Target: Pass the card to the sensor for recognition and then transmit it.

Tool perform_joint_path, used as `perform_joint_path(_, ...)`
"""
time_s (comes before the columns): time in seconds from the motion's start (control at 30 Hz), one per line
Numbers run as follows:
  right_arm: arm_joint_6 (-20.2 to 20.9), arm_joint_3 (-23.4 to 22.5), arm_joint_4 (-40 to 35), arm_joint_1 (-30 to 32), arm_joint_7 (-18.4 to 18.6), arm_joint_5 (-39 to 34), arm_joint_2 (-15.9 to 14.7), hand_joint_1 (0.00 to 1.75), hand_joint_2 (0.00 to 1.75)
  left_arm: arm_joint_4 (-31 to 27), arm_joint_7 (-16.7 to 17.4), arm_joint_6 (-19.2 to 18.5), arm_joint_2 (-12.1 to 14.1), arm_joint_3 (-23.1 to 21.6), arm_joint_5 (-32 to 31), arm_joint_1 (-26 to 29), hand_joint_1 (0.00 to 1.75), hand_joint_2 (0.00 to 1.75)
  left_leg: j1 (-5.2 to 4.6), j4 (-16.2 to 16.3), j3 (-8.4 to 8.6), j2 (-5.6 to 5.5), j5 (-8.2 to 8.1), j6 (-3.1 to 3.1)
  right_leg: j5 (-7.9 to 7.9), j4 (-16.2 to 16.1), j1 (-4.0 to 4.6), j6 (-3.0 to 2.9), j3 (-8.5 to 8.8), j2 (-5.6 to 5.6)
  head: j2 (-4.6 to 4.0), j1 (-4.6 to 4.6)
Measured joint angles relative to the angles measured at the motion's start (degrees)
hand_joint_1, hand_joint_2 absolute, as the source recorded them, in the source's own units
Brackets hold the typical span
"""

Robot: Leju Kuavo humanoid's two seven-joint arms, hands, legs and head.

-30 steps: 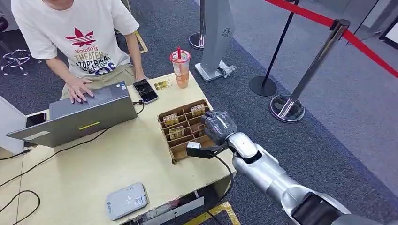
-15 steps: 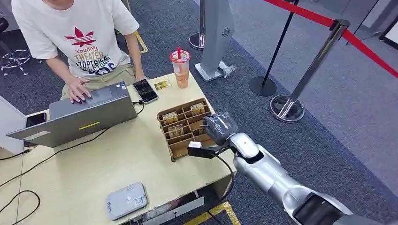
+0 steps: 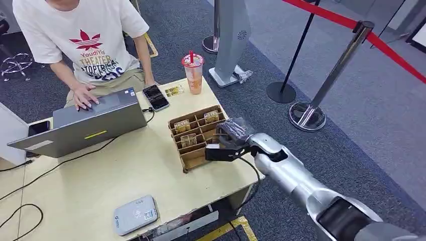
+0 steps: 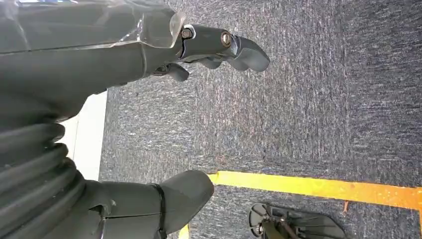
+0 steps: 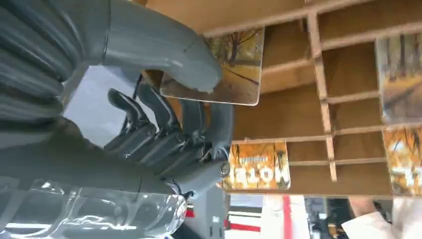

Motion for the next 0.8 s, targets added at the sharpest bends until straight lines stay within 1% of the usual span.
perform_joint_path(0.17, 0.6, 1.2, 0.4, -2.7, -0.5, -2.9, -2.6, 1.69, 1.75, 0.0, 0.0, 0.0, 0.0, 0.0, 0.0, -0.1, 0.00, 1.75, 0.00, 0.0, -0.01, -0.01, 0.00, 0.00, 0.00, 0.0, 0.00, 0.00, -0.01, 0.00, 0.00, 0.02)
perform_joint_path(0.2, 0.6, 1.4, 0.5, -3.0, -0.5, -2.9, -2.9, 1.66, 1.75, 0.0, 0.0, 0.0, 0.0, 0.0, 0.0, -0.1, 0.00, 1.75, 0.00, 0.0, -0.01, -0.01, 0.00, 0.00, 0.00, 0.0, 0.00, 0.00, -0.01, 0.00, 0.00, 0.00)
perform_joint_path(0.27, 0.6, 1.7, 0.5, -3.2, -0.7, -3.1, -3.3, 1.68, 1.75, 0.0, 0.0, -0.1, 0.0, 0.0, 0.0, -0.1, 0.00, 1.75, 0.00, 0.0, -0.02, -0.02, -0.01, 0.00, -0.01, 0.0, 0.00, 0.00, -0.01, -0.01, 0.00, 0.00)
perform_joint_path(0.37, 0.6, 2.3, 0.4, -3.4, -0.7, -3.9, -3.7, 1.68, 1.75, 0.0, 0.0, -0.1, 0.0, 0.0, 0.0, -0.1, 0.00, 1.75, 0.01, 0.0, -0.03, -0.03, -0.01, 0.01, -0.01, 0.0, 0.00, 0.00, -0.02, -0.01, 0.00, 0.00)
perform_joint_path(0.4, 0.6, 2.4, 0.4, -3.5, -0.7, -3.9, -3.8, 1.64, 1.75, 0.0, 0.0, -0.2, 0.0, 0.0, 0.0, -0.1, 0.00, 1.75, 0.02, 0.0, -0.03, -0.03, -0.01, 0.01, -0.01, 0.0, 0.00, 0.00, -0.02, -0.01, 0.00, 0.00)
perform_joint_path(0.47, 0.6, 2.8, 0.2, -3.8, -0.6, -3.9, -3.9, 1.66, 1.75, 0.0, -0.1, -0.2, 0.0, 0.0, 0.0, -0.1, 0.00, 1.75, 0.02, 0.0, -0.03, -0.02, -0.01, 0.00, -0.01, 0.0, 0.01, 0.00, -0.03, -0.01, 0.00, 0.00)
perform_joint_path(0.7, 0.6, 3.1, -0.1, -5.1, -0.3, -3.9, -4.2, 1.64, 1.75, 0.0, -0.4, -0.4, 0.0, 0.0, 0.0, -0.2, 0.00, 1.75, 0.01, 0.0, -0.03, -0.02, 0.00, 0.00, -0.01, 0.0, 0.01, 0.00, -0.02, -0.01, 0.00, 0.00)
perform_joint_path(0.73, 0.6, 3.1, -0.2, -5.3, -0.3, -4.0, -4.2, 1.69, 1.75, 0.0, -0.4, -0.5, 0.0, 0.0, 0.0, -0.2, 0.00, 1.75, 0.01, 0.0, -0.03, -0.02, 0.00, 0.00, -0.01, 0.0, 0.01, 0.00, -0.02, 0.00, 0.00, 0.00)
perform_joint_path(0.8, 0.6, 3.1, -0.5, -5.7, -0.3, -4.0, -4.2, 1.69, 1.75, 0.0, -0.4, -0.5, 0.0, 0.0, 0.0, -0.2, 0.00, 1.75, 0.00, 0.0, -0.03, -0.02, 0.00, 0.00, -0.01, 0.0, 0.00, 0.00, -0.02, -0.01, 0.00, 0.00)
